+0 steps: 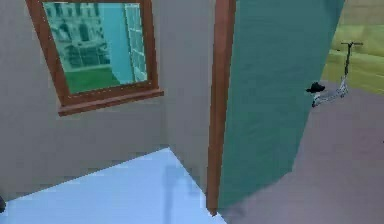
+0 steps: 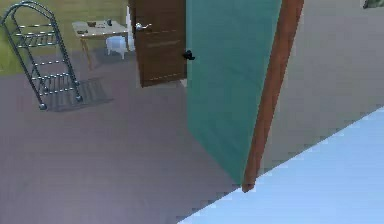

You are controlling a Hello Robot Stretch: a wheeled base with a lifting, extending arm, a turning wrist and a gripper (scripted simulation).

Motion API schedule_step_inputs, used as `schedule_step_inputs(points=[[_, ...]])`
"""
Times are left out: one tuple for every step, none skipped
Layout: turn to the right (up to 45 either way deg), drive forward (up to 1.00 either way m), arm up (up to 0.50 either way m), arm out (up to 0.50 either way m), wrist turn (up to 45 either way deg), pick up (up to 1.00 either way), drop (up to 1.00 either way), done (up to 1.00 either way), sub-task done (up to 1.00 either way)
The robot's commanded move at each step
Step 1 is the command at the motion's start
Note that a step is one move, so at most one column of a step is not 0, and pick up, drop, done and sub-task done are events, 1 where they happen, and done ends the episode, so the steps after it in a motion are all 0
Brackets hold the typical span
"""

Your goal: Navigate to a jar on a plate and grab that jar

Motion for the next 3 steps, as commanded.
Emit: schedule_step_inputs(points=[[45.0,0.0,0.0,0.0,0.0,0.0,0.0,0.0,0.0],[24.0,0.0,0.0,0.0,0.0,0.0,0.0,0.0,0.0],[0.0,1.0,0.0,0.0,0.0,0.0,0.0,0.0,0.0]])
